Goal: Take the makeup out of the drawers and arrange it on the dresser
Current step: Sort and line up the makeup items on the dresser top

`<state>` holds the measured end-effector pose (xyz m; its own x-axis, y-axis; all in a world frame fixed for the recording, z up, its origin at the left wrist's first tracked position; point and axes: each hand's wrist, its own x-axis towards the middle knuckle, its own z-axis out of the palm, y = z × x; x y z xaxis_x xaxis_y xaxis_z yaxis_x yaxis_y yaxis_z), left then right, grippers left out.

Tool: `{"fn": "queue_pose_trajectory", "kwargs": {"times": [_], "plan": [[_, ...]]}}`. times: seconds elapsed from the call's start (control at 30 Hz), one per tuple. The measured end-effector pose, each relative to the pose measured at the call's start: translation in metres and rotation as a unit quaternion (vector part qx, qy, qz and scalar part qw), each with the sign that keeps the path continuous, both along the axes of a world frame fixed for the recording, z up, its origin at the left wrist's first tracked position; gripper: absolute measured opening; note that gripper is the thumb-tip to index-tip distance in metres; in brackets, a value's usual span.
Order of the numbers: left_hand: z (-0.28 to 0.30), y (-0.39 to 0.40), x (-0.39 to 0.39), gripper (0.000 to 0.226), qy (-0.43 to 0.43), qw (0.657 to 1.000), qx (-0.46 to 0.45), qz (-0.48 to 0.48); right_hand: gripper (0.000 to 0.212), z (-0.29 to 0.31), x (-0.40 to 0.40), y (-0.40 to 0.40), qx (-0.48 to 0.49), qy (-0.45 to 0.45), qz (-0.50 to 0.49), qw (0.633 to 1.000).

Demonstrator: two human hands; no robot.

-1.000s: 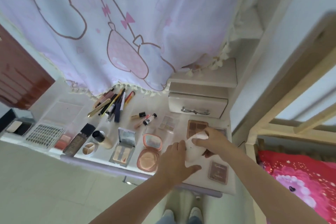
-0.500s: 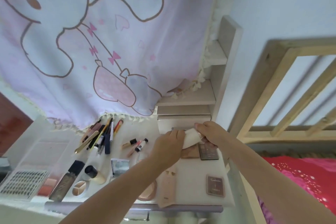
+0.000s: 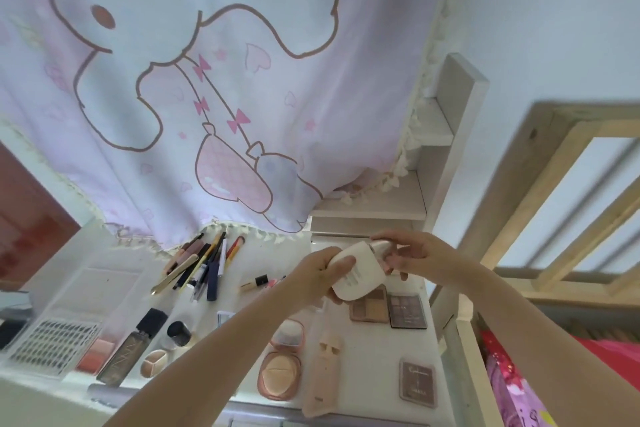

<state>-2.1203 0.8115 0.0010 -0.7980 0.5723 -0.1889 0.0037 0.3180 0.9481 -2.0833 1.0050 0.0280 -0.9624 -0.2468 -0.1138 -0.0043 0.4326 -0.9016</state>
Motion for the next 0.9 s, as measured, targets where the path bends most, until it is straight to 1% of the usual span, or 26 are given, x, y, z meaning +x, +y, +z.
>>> {"fn": "queue_pose_trajectory", "kwargs": {"times": [0.03, 0.1, 0.13, 0.2, 0.23, 0.27, 0.33, 0.37, 0.4, 0.47, 0.5, 0.53, 0.63, 0.73, 0.83, 0.9], "plan": [[0.000, -0.001, 0.000, 0.019, 0.008, 1.000, 0.001, 0.001, 0.036, 0.000, -0.002, 0.000, -0.023, -0.016, -0.005, 1.000], [-0.001, -0.002, 0.001, 0.018, 0.019, 1.000, 0.002, 0.006, 0.020, 0.002, -0.006, -0.005, -0.071, -0.063, -0.048, 0.994], [-0.002, -0.002, 0.001, 0.017, 0.027, 1.000, -0.002, 0.012, 0.019, 0.001, -0.008, -0.008, -0.079, -0.094, -0.080, 0.989], [-0.004, -0.003, 0.002, 0.010, 0.051, 0.998, -0.015, 0.027, 0.042, 0.000, -0.013, -0.013, -0.034, -0.138, -0.141, 0.980], [-0.004, -0.004, 0.002, 0.007, 0.070, 0.997, -0.028, 0.029, 0.046, -0.002, -0.014, -0.014, -0.006, -0.146, -0.151, 0.978], [-0.005, -0.004, 0.003, 0.010, 0.087, 0.995, -0.042, 0.028, 0.043, -0.004, -0.015, -0.014, 0.004, -0.151, -0.149, 0.977], [-0.007, -0.005, 0.004, 0.013, 0.089, 0.994, -0.057, 0.024, 0.025, -0.006, -0.013, -0.013, -0.021, -0.142, -0.122, 0.982], [-0.008, -0.005, 0.005, 0.012, 0.068, 0.996, -0.054, 0.025, 0.014, -0.007, -0.012, -0.010, -0.043, -0.125, -0.106, 0.986], [-0.009, -0.005, 0.006, 0.012, 0.036, 0.998, -0.044, 0.029, 0.013, -0.008, -0.012, -0.007, -0.060, -0.103, -0.092, 0.989], [-0.010, -0.003, 0.009, 0.014, -0.033, 0.999, -0.015, 0.037, 0.024, -0.011, -0.011, 0.000, -0.088, -0.075, -0.073, 0.991], [-0.010, -0.002, 0.010, 0.013, -0.058, 0.998, -0.003, 0.037, 0.025, -0.013, -0.010, 0.002, -0.091, -0.075, -0.068, 0.991], [-0.012, -0.001, 0.011, 0.013, -0.076, 0.996, 0.008, 0.037, 0.024, -0.014, -0.009, 0.004, -0.088, -0.082, -0.059, 0.991], [-0.015, 0.005, 0.014, 0.016, -0.129, 0.991, 0.033, 0.032, 0.018, -0.020, -0.007, 0.008, -0.033, -0.103, -0.031, 0.994], [-0.025, 0.011, 0.018, 0.017, -0.188, 0.981, 0.042, 0.015, 0.016, -0.030, -0.004, 0.014, -0.020, -0.118, -0.042, 0.992], [-0.040, 0.014, 0.022, 0.011, -0.228, 0.974, 0.016, -0.003, 0.015, -0.047, 0.001, 0.017, -0.028, -0.159, -0.045, 0.986], [-0.055, 0.014, 0.025, 0.009, -0.231, 0.973, -0.015, -0.018, 0.015, -0.062, 0.005, 0.017, -0.038, -0.185, -0.039, 0.981]]}}
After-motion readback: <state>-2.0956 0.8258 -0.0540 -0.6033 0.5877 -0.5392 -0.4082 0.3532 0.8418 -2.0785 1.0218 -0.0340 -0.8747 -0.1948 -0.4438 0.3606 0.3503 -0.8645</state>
